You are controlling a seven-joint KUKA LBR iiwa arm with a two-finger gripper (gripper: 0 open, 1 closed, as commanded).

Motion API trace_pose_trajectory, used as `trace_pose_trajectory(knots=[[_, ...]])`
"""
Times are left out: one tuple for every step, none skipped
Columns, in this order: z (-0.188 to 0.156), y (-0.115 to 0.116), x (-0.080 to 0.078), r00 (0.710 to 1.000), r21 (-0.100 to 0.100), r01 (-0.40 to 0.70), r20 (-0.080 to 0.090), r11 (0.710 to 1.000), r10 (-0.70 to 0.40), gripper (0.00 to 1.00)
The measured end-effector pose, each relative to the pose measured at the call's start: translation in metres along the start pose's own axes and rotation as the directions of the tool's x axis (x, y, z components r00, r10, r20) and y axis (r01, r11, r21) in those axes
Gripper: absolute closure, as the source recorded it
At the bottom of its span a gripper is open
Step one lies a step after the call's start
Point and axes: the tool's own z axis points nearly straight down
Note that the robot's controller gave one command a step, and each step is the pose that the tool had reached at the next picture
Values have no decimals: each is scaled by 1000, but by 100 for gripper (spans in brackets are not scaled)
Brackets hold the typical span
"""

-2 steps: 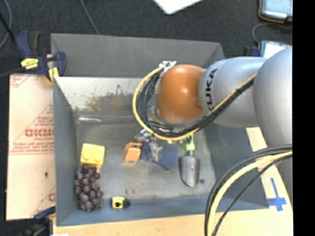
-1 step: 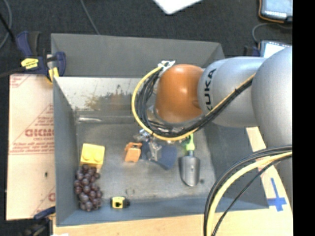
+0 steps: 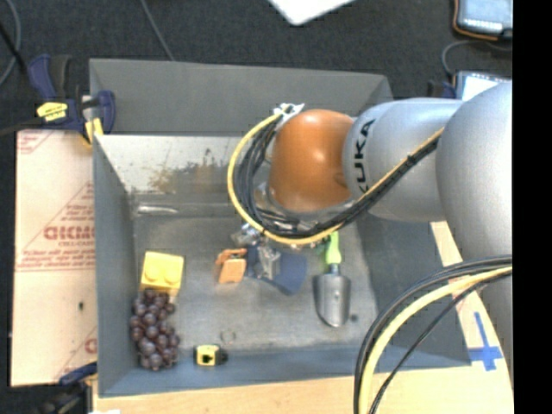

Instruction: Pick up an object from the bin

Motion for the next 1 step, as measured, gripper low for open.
trace_pose_trajectory(knots=[[-44, 1, 5, 1000, -4, -4, -7, 1000, 4, 100]])
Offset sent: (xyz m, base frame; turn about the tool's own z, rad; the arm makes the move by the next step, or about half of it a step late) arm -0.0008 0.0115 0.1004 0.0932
